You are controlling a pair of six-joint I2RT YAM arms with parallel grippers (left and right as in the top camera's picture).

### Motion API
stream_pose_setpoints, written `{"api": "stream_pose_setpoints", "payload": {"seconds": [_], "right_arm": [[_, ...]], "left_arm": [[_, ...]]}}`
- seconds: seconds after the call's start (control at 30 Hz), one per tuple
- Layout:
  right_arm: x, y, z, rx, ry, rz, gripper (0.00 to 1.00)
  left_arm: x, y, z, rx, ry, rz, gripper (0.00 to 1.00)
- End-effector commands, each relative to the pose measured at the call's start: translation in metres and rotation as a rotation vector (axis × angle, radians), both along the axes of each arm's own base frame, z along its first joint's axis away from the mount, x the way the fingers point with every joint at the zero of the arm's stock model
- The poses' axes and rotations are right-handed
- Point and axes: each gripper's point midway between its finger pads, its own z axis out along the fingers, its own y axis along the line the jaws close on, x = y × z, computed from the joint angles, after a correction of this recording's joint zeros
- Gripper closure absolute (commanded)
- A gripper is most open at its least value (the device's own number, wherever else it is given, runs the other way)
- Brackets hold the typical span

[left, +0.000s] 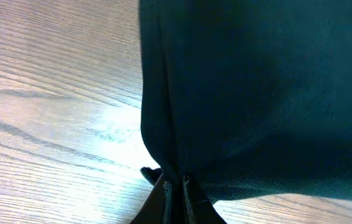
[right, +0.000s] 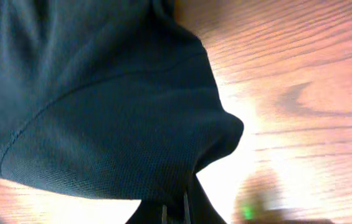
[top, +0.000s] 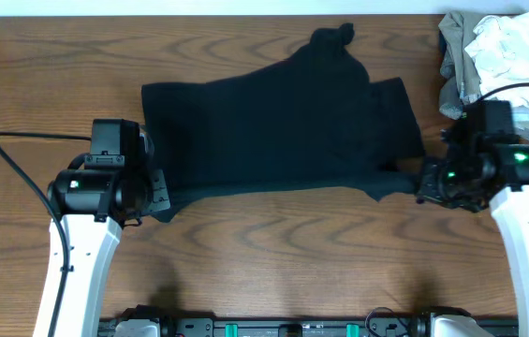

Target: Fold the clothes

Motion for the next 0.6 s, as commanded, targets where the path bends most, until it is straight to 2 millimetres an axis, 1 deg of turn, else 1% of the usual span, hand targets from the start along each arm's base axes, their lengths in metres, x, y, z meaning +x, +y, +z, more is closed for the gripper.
{"api": "stream_pose_setpoints", "payload": {"seconds": [0.0,0.13,0.2,0.27,0.4,0.43,0.5,0.57], "right_arm": [[0.003,-0.009,0.017,-0.022,-0.05,0.045,0.99],[0.004,-0.006,0.023,-0.01,-0.075,0.07,0.99],[0.011,-0.005,0.025,-0.008,-0.106,0.087,0.99],[0.026,-0.002,0.03,-0.007,-0.174,0.111,0.99],[0.071,0.005,0.049,-0.029,-0.367,0.146,0.99],[0.08,0.006,0.052,-0.031,-0.401,0.153,0.99],[0.098,0.01,0.057,-0.034,-0.461,0.165,0.99],[0.113,0.013,0.058,-0.036,-0.499,0.173,0.99]], "left_arm": [[-0.004,-0.004,0.008,-0.026,-0.011,-0.005,0.94],[-0.013,-0.005,0.005,-0.038,0.031,0.015,0.94],[-0.015,-0.005,0.005,-0.038,0.036,0.015,0.94],[-0.011,-0.005,0.005,-0.037,0.026,0.014,0.94],[0.012,-0.005,0.004,-0.039,-0.036,0.013,0.94],[0.018,-0.005,0.003,-0.039,-0.045,0.013,0.94],[0.028,-0.006,-0.001,-0.04,-0.055,0.013,0.94],[0.039,-0.006,-0.007,-0.04,-0.057,0.013,0.94]]}}
